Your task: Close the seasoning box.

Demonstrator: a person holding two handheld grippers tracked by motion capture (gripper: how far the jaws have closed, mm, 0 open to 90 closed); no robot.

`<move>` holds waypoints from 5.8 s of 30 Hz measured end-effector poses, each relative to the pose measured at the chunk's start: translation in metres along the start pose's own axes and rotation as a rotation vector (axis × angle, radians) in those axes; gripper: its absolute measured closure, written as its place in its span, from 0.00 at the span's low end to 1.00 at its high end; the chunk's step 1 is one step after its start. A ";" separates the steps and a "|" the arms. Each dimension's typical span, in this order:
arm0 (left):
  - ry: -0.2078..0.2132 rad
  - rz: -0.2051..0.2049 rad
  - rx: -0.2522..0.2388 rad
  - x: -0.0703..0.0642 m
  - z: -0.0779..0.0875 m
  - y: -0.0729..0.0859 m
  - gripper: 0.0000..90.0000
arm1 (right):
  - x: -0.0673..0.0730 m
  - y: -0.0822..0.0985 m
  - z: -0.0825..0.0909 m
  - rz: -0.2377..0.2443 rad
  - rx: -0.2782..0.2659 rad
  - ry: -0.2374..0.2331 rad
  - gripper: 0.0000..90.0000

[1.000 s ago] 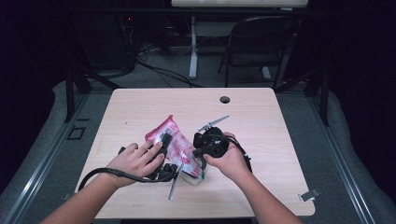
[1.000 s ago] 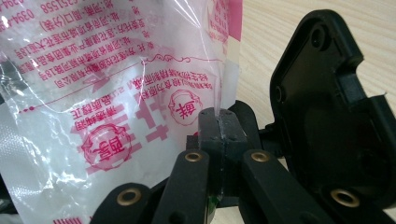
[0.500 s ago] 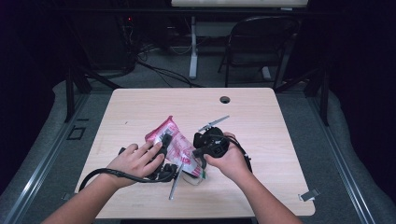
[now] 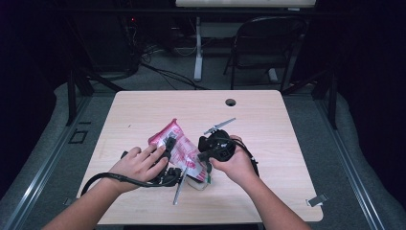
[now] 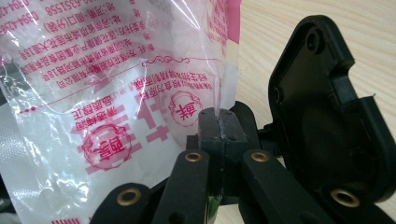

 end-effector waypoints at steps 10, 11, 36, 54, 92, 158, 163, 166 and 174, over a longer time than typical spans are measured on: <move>0.036 0.048 -0.009 -0.007 0.000 0.004 0.85 | 0.002 -0.002 0.001 0.010 -0.010 -0.006 1.00; 0.039 0.047 -0.008 -0.008 0.000 0.005 0.85 | 0.002 -0.002 0.001 0.015 -0.005 -0.007 1.00; 0.082 0.198 -0.027 -0.022 -0.003 0.010 0.85 | 0.006 -0.008 0.001 0.015 -0.025 -0.018 1.00; 0.110 0.293 -0.040 -0.034 -0.003 0.012 0.85 | 0.007 -0.010 0.001 0.020 -0.015 -0.035 1.00; 0.199 0.601 -0.077 -0.054 -0.002 0.018 0.86 | 0.018 -0.028 0.004 0.034 0.039 -0.044 1.00; 0.487 1.178 -0.186 -0.093 -0.004 0.026 0.90 | 0.009 -0.040 0.045 0.004 -0.162 0.001 0.71; 0.511 1.241 -0.203 -0.094 -0.004 0.028 0.90 | 0.007 -0.038 0.046 -0.004 -0.179 0.003 0.71; 0.524 1.282 -0.210 -0.095 -0.005 0.029 0.91 | 0.006 -0.035 0.047 -0.006 -0.180 0.005 0.71; 0.542 1.383 -0.235 -0.092 -0.007 0.036 0.92 | 0.004 -0.031 0.050 -0.010 -0.193 0.000 0.71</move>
Point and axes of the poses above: each handheld gripper's, and its own axes: z roughly backward along the jaws, y roughly out of its underside, x roughly to its left, the point moved 9 cm from there along -z, roughly forward along the jaws, and after that the axes turned 1 degree about y, right-handed, at the moved point
